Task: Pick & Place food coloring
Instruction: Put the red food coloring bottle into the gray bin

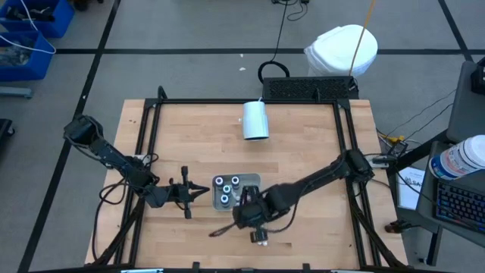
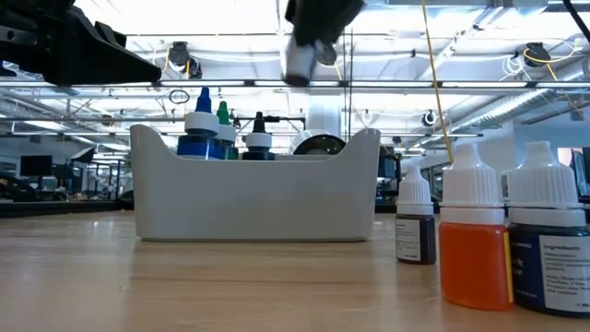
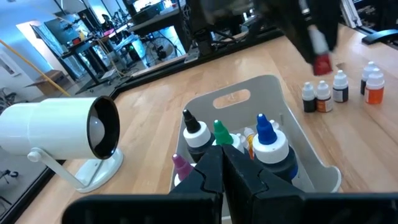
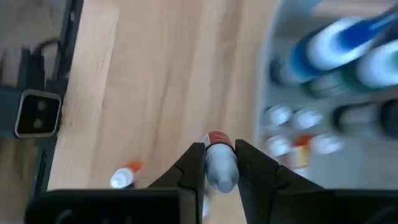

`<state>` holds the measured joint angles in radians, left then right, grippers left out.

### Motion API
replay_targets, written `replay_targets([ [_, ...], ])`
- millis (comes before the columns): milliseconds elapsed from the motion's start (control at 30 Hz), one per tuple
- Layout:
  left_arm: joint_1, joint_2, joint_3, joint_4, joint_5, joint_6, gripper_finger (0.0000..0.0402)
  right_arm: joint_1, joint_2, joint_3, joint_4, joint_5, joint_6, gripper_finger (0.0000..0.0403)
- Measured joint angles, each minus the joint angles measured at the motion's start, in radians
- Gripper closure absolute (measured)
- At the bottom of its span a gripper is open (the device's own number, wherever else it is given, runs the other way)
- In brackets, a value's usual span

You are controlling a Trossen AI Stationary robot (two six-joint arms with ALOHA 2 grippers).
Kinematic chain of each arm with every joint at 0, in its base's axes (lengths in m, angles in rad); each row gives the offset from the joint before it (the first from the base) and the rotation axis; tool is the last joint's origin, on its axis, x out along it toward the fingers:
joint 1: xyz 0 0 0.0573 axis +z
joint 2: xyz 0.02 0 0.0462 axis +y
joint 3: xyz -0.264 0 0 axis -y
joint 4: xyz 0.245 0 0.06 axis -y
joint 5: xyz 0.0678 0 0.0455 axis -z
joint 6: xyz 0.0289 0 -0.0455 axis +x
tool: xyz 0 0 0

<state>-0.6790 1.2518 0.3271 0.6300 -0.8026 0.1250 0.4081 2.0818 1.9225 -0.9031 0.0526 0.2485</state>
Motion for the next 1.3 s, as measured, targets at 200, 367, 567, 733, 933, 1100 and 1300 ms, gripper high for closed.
replay_targets([
  [200, 0.000, 0.000, 0.000, -0.001, 0.000, 0.003, 0.0392, -0.104, -0.034, 0.001, -0.035, 0.031, -0.129, 0.0343],
  [367, 0.000, 0.000, 0.000, -0.016, 0.001, -0.013, 0.0392, -0.187, -0.014, 0.001, -0.094, 0.032, -0.280, 0.0341],
  [567, 0.000, 0.000, 0.000, -0.023, 0.045, -0.041, 0.0392, -0.223, 0.012, 0.001, -0.080, 0.027, -0.372, 0.0341],
  [733, -0.002, 0.000, 0.000, -0.030, 0.079, -0.031, 0.0392, -0.226, 0.055, 0.000, -0.062, 0.025, -0.414, 0.0339],
  [933, -0.002, 0.000, 0.000, -0.048, 0.091, -0.041, 0.0392, -0.226, 0.099, 0.000, -0.048, 0.025, -0.432, 0.0340],
  [1100, -0.002, 0.000, 0.000, -0.050, 0.091, -0.042, 0.0392, -0.226, 0.111, 0.000, -0.051, 0.025, -0.436, 0.0337],
  [1300, -0.001, 0.000, 0.000, -0.050, 0.091, -0.045, 0.0392, -0.230, 0.111, -0.033, -0.006, 0.027, -0.437, 0.0338],
])
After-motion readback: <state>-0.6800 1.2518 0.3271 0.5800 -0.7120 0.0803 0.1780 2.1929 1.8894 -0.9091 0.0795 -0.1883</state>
